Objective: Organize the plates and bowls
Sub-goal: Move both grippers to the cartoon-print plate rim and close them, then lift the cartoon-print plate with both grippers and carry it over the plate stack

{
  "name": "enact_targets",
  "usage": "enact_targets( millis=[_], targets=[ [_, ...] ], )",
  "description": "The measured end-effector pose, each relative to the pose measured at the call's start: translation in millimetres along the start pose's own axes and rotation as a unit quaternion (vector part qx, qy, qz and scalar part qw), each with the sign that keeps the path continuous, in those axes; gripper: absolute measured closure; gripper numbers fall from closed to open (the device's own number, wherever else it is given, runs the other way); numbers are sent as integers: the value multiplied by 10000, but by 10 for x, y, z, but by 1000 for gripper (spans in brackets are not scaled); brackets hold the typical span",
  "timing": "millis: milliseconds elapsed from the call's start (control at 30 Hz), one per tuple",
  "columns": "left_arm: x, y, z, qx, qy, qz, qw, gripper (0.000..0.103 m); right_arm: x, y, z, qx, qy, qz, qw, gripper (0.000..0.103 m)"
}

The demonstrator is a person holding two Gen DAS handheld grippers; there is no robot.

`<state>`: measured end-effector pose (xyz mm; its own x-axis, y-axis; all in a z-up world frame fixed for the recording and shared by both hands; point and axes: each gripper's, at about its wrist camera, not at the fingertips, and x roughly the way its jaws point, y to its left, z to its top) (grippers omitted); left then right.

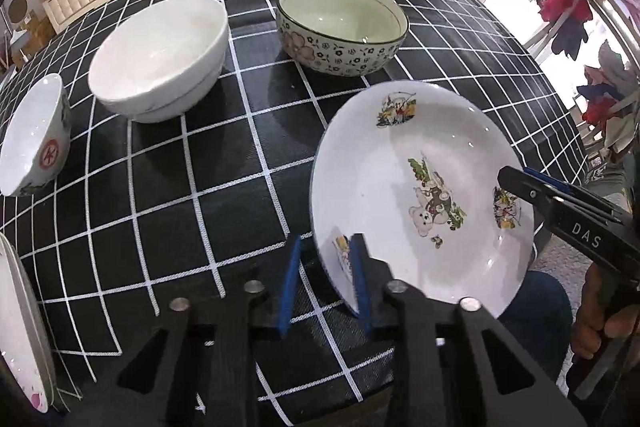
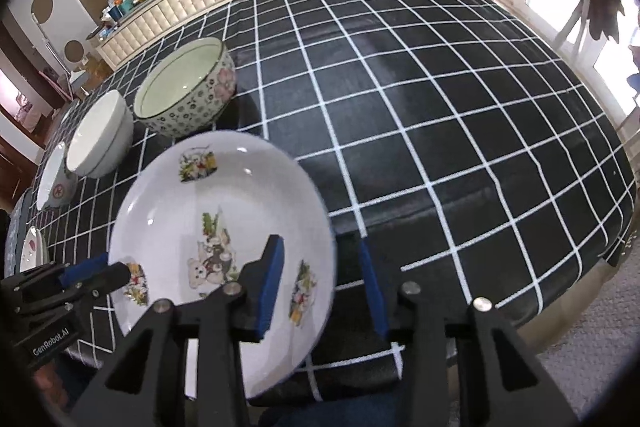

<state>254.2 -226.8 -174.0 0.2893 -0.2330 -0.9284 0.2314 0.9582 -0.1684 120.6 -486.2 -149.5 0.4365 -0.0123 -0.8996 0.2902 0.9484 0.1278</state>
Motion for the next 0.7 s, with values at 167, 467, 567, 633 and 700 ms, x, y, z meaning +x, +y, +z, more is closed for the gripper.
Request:
enact_targets(
  millis=[167, 467, 567, 633, 700],
  targets=[
    [54, -36, 3, 11, -14, 26, 10000, 89, 37, -70, -6, 111, 73, 127, 9998, 77],
    [69, -23, 23, -27, -30, 38, 10000, 89, 35, -43, 0, -88, 63, 205, 9997, 83],
    [70, -54, 25, 58, -40, 122, 9999, 89, 47, -40, 27, -188, 88, 230, 9995, 83],
    [73, -62, 26, 65, -55, 127, 9999, 89, 58, -38, 45, -221, 99, 234, 9994, 82],
    [73, -58, 23, 35, -63, 106, 9999, 89, 65, -22, 55, -247, 112, 208, 9994, 82]
  ],
)
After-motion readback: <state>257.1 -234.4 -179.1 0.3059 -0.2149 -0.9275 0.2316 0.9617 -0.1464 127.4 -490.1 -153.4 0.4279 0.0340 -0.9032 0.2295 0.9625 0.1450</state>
